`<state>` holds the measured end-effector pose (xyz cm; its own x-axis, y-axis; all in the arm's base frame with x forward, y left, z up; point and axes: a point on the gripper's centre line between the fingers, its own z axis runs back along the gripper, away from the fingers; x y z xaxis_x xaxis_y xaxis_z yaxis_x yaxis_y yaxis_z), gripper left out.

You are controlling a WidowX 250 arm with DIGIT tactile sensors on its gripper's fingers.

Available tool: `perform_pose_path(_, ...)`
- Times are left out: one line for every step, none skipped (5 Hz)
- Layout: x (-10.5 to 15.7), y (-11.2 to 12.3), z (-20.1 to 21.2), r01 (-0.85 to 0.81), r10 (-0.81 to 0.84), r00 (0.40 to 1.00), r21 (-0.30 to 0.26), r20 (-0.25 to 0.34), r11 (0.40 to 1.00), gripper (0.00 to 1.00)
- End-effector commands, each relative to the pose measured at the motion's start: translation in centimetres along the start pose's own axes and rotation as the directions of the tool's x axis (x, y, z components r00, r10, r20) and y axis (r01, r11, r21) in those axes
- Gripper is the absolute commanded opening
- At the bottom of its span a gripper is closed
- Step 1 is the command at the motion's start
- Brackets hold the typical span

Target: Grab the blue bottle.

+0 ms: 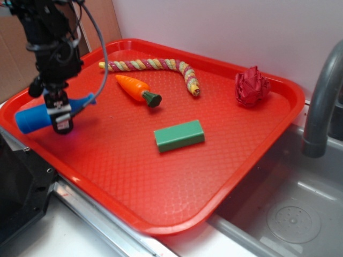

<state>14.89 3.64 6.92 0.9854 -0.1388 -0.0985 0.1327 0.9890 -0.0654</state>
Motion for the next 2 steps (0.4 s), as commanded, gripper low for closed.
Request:
perform_pose_path(-1.6,-4.4,10.2,-0.25,0.246,0.951,-0.002,0.186,0.968,0.0)
perform_pose_path(-2.2,-5.5,15.1,-0.223,0.222,0.953,-0.019,0.206,0.975,0.0)
